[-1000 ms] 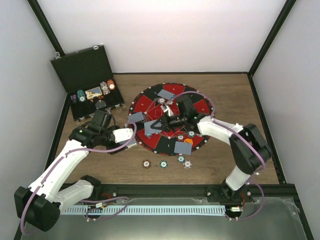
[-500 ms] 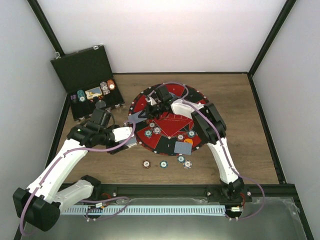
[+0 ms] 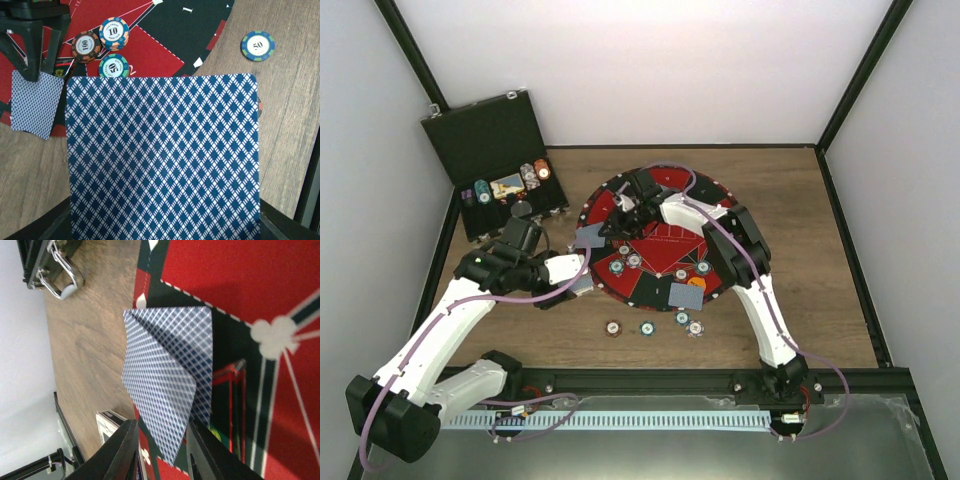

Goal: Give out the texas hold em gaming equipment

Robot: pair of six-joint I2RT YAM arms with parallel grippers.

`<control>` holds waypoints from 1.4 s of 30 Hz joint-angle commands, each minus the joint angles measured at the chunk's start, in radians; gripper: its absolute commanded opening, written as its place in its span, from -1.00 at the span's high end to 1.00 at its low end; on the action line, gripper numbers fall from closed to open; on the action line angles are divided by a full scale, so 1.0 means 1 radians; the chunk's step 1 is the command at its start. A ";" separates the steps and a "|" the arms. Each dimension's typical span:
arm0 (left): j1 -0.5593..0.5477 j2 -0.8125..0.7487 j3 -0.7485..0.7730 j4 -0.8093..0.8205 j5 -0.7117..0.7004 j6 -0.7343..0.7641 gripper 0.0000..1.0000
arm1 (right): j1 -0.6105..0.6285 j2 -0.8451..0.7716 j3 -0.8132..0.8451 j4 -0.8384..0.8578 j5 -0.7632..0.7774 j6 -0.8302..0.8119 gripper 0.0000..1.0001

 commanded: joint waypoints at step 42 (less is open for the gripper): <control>0.001 0.017 0.023 0.048 0.048 -0.004 0.67 | 0.256 -0.649 -0.711 0.612 -0.141 0.330 -0.31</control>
